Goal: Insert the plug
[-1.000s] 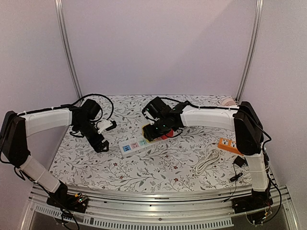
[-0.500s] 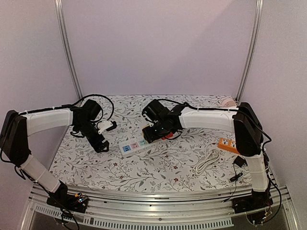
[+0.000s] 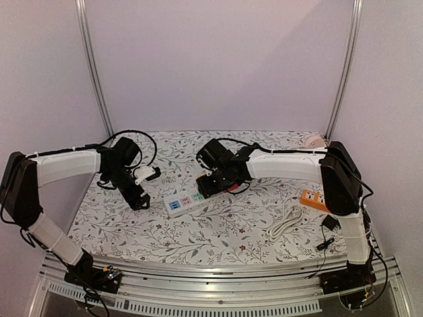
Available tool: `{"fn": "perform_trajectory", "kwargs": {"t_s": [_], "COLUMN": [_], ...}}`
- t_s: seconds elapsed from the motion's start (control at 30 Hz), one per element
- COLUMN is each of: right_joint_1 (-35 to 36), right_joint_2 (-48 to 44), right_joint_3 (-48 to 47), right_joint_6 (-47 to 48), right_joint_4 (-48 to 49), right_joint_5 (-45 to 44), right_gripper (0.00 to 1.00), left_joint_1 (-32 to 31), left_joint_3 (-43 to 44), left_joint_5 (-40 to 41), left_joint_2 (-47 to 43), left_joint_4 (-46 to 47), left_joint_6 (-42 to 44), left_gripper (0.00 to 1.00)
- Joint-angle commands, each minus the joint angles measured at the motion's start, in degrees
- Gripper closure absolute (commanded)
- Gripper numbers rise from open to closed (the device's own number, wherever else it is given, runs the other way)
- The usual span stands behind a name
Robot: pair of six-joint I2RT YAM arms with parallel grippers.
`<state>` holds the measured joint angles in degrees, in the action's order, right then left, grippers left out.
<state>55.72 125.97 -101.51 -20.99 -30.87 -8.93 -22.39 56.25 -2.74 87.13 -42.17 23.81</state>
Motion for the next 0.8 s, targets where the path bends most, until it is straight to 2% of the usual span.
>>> {"fn": "perform_trajectory", "kwargs": {"t_s": [0.0,0.23,0.43,0.7,0.73,0.77], "right_joint_1": [0.1,0.1,0.1,0.1,0.0,0.1], "right_joint_2": [3.8,5.7,7.2,10.9,10.5,9.9], "right_joint_3": [2.6,4.3,8.2,6.5,6.5,6.1], "right_joint_6": [-1.0,-0.9,0.3,1.5,1.5,1.5], "right_joint_4": [-4.1,-9.7,-11.7,-15.9,-16.0,-16.3], "right_joint_5": [0.6,-2.3,-0.8,-0.9,-0.8,-1.0], "right_gripper": [1.0,1.0,1.0,1.0,0.94,0.79], "left_joint_1": [0.9,1.0,1.7,3.2,3.3,3.3], "left_joint_3": [0.0,0.1,0.8,1.4,1.6,1.7], "left_joint_5": [0.3,0.7,-0.4,0.4,0.2,0.1], "left_joint_2": [0.8,1.4,2.0,2.6,2.7,2.8], "left_joint_4": [1.2,1.1,0.1,-0.3,-0.4,-0.6], "left_joint_6": [0.2,0.4,0.5,0.5,0.5,0.6], "left_gripper": [0.05,0.06,0.06,0.06,0.06,0.06]}}
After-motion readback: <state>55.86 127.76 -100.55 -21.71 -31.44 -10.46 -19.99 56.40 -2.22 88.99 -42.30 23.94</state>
